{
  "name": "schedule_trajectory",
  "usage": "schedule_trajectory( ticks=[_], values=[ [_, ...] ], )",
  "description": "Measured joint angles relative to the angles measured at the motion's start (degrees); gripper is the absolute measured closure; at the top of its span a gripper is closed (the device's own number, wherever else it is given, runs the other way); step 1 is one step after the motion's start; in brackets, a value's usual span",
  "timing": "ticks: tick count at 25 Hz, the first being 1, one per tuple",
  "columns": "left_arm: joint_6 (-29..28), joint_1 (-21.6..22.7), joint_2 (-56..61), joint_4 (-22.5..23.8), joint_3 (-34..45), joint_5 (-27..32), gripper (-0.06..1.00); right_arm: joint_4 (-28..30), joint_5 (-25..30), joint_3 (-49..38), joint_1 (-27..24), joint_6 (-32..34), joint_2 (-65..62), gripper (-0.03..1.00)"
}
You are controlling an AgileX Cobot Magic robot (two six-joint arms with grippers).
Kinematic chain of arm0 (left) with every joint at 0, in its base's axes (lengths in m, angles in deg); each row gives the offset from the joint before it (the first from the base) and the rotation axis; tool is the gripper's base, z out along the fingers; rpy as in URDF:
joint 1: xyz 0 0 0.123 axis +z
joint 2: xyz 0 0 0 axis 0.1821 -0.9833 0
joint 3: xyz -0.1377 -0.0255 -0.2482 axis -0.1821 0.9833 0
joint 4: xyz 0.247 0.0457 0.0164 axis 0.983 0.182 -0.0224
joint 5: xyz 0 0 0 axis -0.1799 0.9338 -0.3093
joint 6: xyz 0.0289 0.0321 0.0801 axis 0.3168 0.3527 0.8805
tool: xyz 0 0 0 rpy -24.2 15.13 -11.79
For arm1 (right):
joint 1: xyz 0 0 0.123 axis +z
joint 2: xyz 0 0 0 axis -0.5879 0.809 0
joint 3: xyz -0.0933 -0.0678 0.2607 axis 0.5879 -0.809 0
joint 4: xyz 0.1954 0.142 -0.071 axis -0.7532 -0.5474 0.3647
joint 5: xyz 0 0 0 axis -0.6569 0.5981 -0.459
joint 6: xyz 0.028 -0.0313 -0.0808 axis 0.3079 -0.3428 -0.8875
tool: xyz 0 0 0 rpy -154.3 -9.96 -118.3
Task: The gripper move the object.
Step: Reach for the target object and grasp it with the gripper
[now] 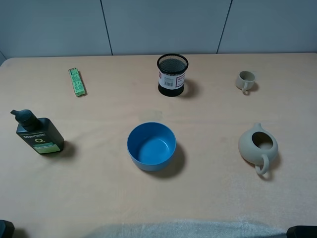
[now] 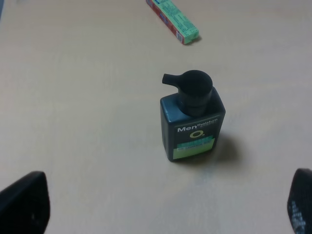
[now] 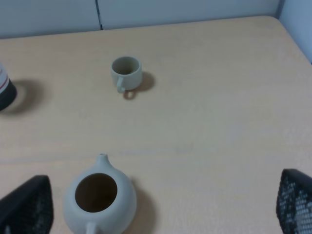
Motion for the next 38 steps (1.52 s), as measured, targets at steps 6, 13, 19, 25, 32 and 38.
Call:
schedule_trajectory(
  ticks=[6,13,19,25,32,38],
  values=[
    [0.0,0.0,0.0,0.0,0.0,0.0,-0.05,0.0,0.0,0.0,0.0,0.0,0.0,0.27],
    [0.0,0.0,0.0,0.0,0.0,0.0,-0.05,0.0,0.06,0.0,0.0,0.0,0.0,0.27],
    [0.0,0.0,0.0,0.0,0.0,0.0,-0.05,0.0,0.06,0.0,0.0,0.0,0.0,0.27],
    [0.0,0.0,0.0,0.0,0.0,0.0,-0.05,-0.4,0.01,0.0,0.0,0.41,0.62,0.27],
    [0.0,0.0,0.0,0.0,0.0,0.0,-0.05,-3.4,-4.35,2.5,0.0,1.07,13.33,0.27],
    [0.0,0.0,0.0,0.0,0.0,0.0,-0.05,-5.55,-8.67,7.63,0.0,1.07,27.19,0.27]
  ],
)
